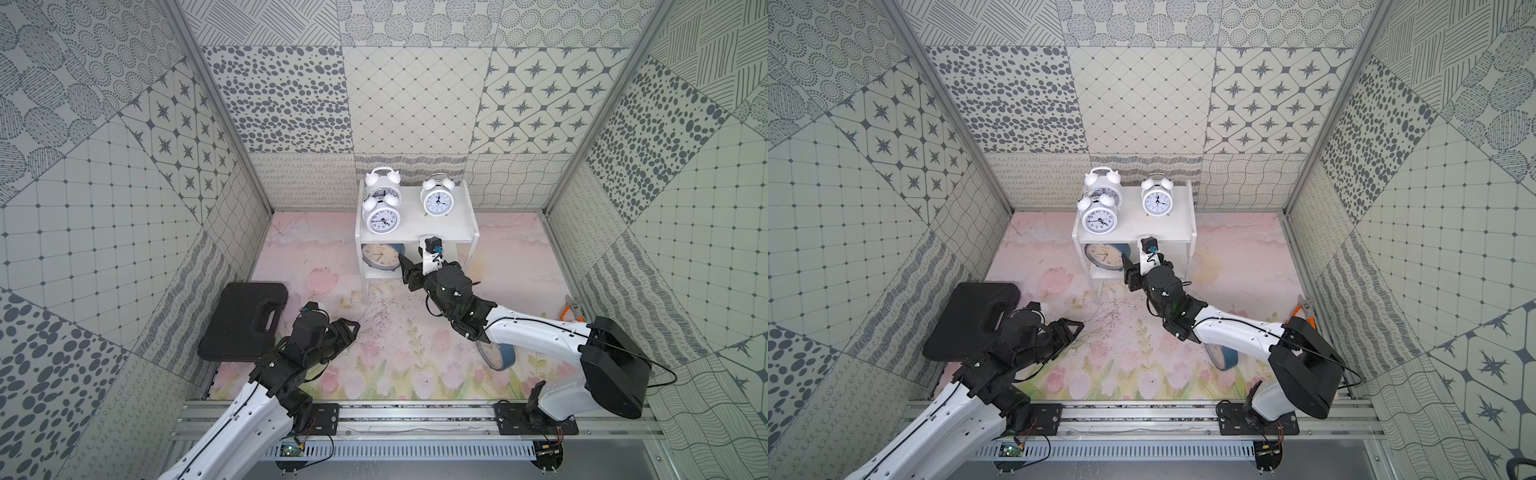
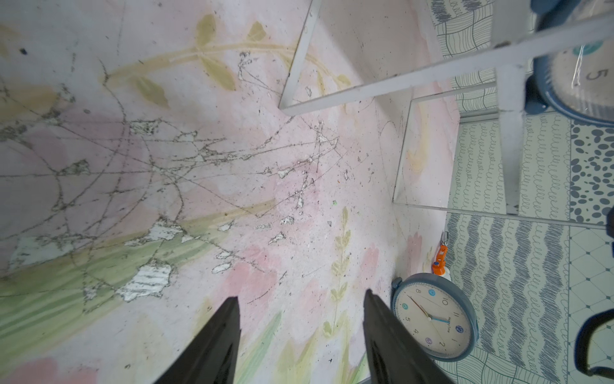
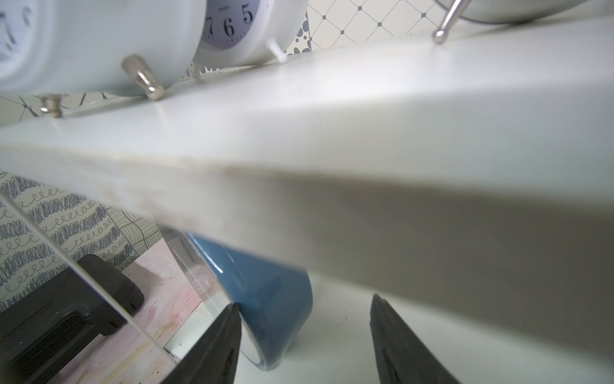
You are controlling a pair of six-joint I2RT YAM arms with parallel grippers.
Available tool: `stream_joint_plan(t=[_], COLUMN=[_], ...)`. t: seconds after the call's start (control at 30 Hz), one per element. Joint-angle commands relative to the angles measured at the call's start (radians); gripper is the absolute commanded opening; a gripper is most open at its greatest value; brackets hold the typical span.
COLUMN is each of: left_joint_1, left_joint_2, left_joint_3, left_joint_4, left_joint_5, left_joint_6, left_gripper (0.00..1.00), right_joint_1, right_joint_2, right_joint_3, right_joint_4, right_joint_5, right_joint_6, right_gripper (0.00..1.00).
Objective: Place the alarm clocks on the shelf by style
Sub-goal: Place the alarm on the shelf.
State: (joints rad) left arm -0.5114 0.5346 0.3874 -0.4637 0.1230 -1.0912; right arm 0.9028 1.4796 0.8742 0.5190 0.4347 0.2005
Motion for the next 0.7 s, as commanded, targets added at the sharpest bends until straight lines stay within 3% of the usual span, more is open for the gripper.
stream_joint_plan(t=[0.0, 0.4, 0.67], left_joint_1=[0.005, 0.011, 0.014], left_joint_2=[-0.002, -0.017, -0.037], left_joint_3=[0.015, 0.015, 0.015], left_joint_4=[-0.018, -0.037, -0.057], left_joint_5=[0.004, -0.001, -0.007], left_joint_6=[0.033, 0.039, 0.039], left_gripper=[0.63, 0.63, 0.64], right_joint_1=[-0.016, -0.005, 0.024], right_joint_2=[0.018, 0.009, -0.075], right_joint_3=[0.0, -0.009, -0.035], right_joint_4=[-0.008, -0.013, -0.062], right_joint_5=[0.063, 0.084, 0.145], right_joint_6=[0.049, 0.046, 0.039], right_gripper=[0.67, 0.6, 0.71])
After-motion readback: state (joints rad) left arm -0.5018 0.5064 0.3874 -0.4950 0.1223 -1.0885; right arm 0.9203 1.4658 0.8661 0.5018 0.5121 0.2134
